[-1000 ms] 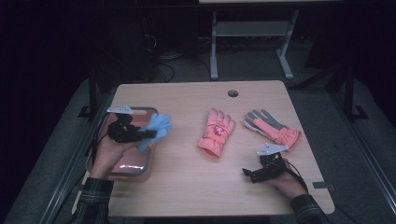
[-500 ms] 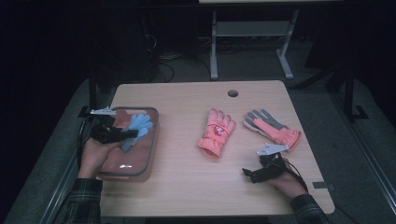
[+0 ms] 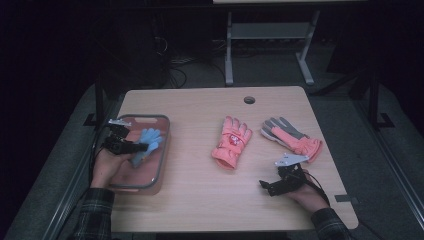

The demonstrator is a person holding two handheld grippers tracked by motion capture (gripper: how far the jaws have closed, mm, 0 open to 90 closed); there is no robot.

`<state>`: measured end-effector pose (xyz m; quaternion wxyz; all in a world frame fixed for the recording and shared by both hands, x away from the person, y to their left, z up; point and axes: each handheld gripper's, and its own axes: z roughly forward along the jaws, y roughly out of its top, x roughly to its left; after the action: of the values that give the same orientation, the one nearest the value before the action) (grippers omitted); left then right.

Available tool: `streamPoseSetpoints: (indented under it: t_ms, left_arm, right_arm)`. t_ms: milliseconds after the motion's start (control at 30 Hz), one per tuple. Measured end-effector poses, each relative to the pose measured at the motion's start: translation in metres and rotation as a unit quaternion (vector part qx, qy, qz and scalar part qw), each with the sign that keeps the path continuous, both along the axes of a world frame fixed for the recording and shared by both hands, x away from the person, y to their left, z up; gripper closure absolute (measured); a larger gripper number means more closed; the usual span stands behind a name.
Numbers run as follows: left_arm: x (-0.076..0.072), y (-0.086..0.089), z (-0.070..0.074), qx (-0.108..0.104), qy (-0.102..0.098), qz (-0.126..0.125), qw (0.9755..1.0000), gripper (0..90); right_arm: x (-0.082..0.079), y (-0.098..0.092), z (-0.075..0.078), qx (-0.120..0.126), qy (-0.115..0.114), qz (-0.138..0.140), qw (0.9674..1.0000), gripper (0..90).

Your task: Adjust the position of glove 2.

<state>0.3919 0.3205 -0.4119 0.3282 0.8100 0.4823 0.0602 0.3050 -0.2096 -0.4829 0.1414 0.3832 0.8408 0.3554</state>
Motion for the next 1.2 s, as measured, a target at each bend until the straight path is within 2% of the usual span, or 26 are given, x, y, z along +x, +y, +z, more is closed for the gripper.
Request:
streamPoseSetpoints:
  t_ms: [200, 267, 333, 400, 600, 700, 800, 967, 1100, 1200]
  left_arm:
    - [0.006, -0.002, -0.011, 0.016, 0.015, 0.003, 0.9998, 71.3]
    - [0.007, -0.002, -0.015, 0.016, 0.023, 0.010, 0.9996, 65.0]
    - [0.008, -0.001, -0.018, 0.017, 0.033, 0.013, 0.9992, 54.6]
    - [0.009, 0.000, -0.019, 0.014, 0.034, 0.016, 0.9992, 46.4]
    - [0.007, -0.004, -0.012, 0.022, 0.007, 0.024, 0.9994, 24.5]
    - [0.003, -0.004, -0.003, 0.012, -0.015, 0.025, 0.9995, 21.1]
    - [0.000, -0.006, 0.007, 0.006, -0.026, 0.016, 0.9995, 18.2]
    - [-0.008, -0.017, 0.026, -0.004, -0.061, 0.000, 0.9981, 14.8]
    - [-0.014, -0.031, 0.035, -0.010, -0.069, -0.013, 0.9975, 13.2]
    - [-0.019, -0.044, 0.042, -0.030, -0.073, -0.028, 0.9965, 13.2]
  right_arm:
    - [0.000, 0.000, 0.000, 0.000, -0.001, 0.001, 1.0000, 1.8]
    - [0.000, 0.000, 0.000, 0.000, 0.000, 0.002, 1.0000, 1.8]
    - [0.000, 0.000, 0.000, -0.001, -0.001, 0.002, 1.0000, 1.8]
    - [0.000, 0.000, 0.000, 0.000, 0.000, 0.002, 1.0000, 1.8]
    - [0.000, 0.000, 0.000, -0.001, -0.001, 0.003, 1.0000, 1.8]
    - [0.000, 0.000, 0.000, -0.001, -0.001, 0.004, 1.0000, 1.8]
    - [0.000, 0.000, 0.000, -0.001, -0.001, 0.004, 1.0000, 1.7]
    - [0.000, 0.000, 0.000, -0.001, -0.001, 0.004, 1.0000, 1.8]
    - [0.000, 0.000, 0.000, -0.001, -0.003, 0.006, 1.0000, 2.0]
    - [0.000, 0.000, 0.000, -0.002, -0.002, 0.006, 1.0000, 2.2]
